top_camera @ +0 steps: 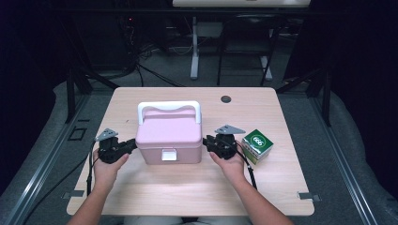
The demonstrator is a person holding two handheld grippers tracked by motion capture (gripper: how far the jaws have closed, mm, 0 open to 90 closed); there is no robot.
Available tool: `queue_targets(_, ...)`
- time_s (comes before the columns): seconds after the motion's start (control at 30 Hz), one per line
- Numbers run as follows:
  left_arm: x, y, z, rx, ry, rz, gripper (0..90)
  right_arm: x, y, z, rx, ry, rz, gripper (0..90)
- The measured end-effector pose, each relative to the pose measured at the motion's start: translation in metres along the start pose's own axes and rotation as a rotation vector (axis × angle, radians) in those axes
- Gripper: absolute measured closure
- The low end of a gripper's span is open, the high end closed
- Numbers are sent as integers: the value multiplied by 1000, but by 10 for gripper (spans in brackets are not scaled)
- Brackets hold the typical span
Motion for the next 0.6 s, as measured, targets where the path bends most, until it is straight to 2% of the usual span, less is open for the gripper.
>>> queue_targets(0.13, 0, -1, -6, 14, 19, -4, 897, -2, 0, 6, 0, -6, 5, 872)
queue_targets(0.2, 0, -2, -8, 24, 20, 3, 900, -2, 0, 8, -6, -8, 3, 899)
queue_targets(0.33, -1, -3, -10, 15, 0, 10, 900, -3, -2, 10, -25, -7, 5, 900)
queue_targets(0.47, -3, -5, -14, 15, 16, 20, 900, -4, -5, 11, -36, -1, 19, 900)
queue_targets(0.6, -6, -8, -23, 6, 24, 27, 900, -8, -16, 14, -63, -36, 51, 900)
Point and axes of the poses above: each handheld gripper's, and its own axes: y roughly forward along the jaws, x roughly out of its top, z roughly to its left, the point moved 7 cm from there along y, roughly forward along the jaws, and after that the axes turned 9 degrees about x, right-handed, at the moved point
